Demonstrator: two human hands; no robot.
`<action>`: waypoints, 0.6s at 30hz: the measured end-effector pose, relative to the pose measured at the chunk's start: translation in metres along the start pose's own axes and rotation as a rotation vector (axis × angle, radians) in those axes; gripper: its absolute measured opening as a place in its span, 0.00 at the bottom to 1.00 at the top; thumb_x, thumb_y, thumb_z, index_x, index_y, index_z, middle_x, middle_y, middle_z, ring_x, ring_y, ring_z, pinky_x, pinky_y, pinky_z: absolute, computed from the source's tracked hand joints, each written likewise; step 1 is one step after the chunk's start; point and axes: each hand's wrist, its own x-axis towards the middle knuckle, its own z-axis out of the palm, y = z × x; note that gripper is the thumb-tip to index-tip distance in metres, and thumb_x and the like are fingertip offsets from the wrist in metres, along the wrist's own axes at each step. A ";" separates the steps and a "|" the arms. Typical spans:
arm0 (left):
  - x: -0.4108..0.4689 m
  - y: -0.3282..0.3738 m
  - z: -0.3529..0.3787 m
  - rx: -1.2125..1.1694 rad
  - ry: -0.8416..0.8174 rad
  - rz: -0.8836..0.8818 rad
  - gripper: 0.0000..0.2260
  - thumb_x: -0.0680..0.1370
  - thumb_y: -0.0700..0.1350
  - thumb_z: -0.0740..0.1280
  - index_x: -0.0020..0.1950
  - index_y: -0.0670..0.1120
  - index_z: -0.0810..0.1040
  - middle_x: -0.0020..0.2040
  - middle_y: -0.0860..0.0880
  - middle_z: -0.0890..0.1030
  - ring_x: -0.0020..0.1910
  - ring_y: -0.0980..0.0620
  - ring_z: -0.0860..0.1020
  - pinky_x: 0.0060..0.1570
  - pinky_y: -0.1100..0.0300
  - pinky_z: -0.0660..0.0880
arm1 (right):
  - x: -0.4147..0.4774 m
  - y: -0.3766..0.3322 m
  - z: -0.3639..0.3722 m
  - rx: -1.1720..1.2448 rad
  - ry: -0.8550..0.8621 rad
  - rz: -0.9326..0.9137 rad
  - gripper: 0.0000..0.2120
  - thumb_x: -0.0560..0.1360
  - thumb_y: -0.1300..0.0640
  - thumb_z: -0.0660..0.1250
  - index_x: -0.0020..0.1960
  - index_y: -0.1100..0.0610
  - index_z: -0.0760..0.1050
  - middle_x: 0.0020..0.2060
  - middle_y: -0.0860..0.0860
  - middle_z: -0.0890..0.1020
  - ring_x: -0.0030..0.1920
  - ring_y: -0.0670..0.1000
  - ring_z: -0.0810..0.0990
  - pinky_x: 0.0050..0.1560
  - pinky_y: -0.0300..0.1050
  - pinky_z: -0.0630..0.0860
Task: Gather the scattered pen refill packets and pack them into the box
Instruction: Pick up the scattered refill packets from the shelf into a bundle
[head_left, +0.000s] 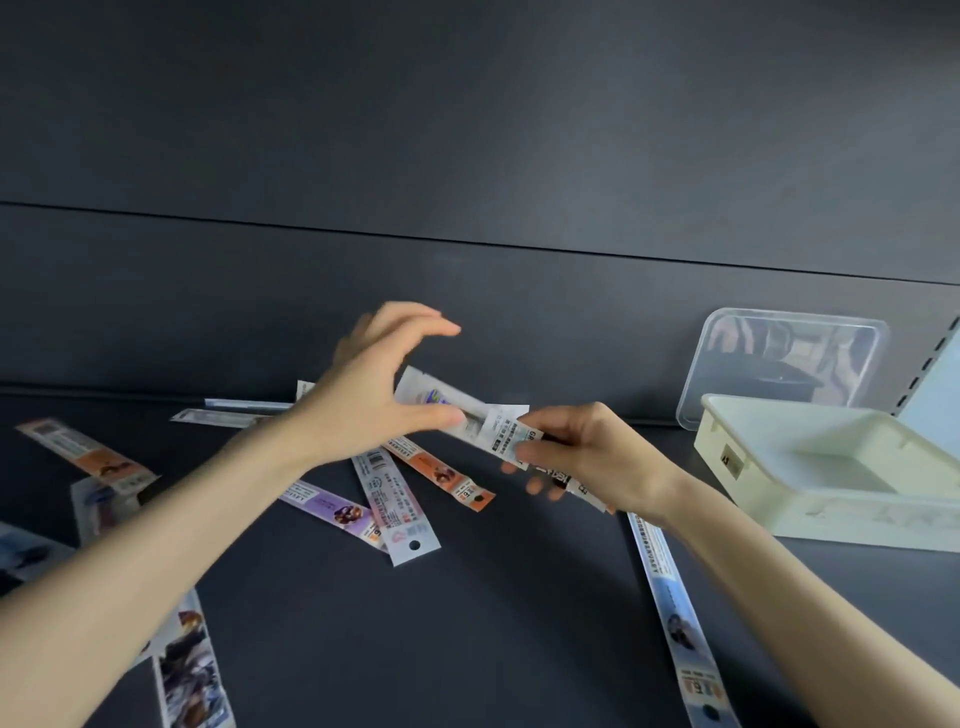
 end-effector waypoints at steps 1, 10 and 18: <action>-0.001 0.005 0.004 0.083 -0.045 0.065 0.26 0.67 0.63 0.67 0.63 0.57 0.74 0.65 0.61 0.69 0.64 0.61 0.64 0.62 0.61 0.57 | -0.001 -0.002 0.000 -0.022 0.007 -0.006 0.06 0.76 0.65 0.66 0.50 0.58 0.81 0.37 0.53 0.82 0.31 0.46 0.79 0.34 0.38 0.77; -0.005 0.029 0.008 -0.325 -0.221 -0.120 0.05 0.77 0.44 0.66 0.44 0.47 0.82 0.40 0.50 0.85 0.38 0.55 0.81 0.42 0.60 0.76 | -0.015 -0.018 -0.028 0.523 0.219 -0.079 0.10 0.66 0.67 0.72 0.47 0.66 0.79 0.41 0.60 0.86 0.38 0.56 0.86 0.40 0.40 0.82; -0.011 0.072 0.032 -0.977 -0.167 -0.407 0.08 0.72 0.40 0.70 0.47 0.37 0.79 0.37 0.42 0.85 0.33 0.46 0.84 0.29 0.59 0.78 | -0.011 -0.015 -0.001 0.582 0.128 -0.159 0.14 0.74 0.55 0.66 0.53 0.65 0.80 0.45 0.61 0.82 0.36 0.51 0.78 0.35 0.42 0.75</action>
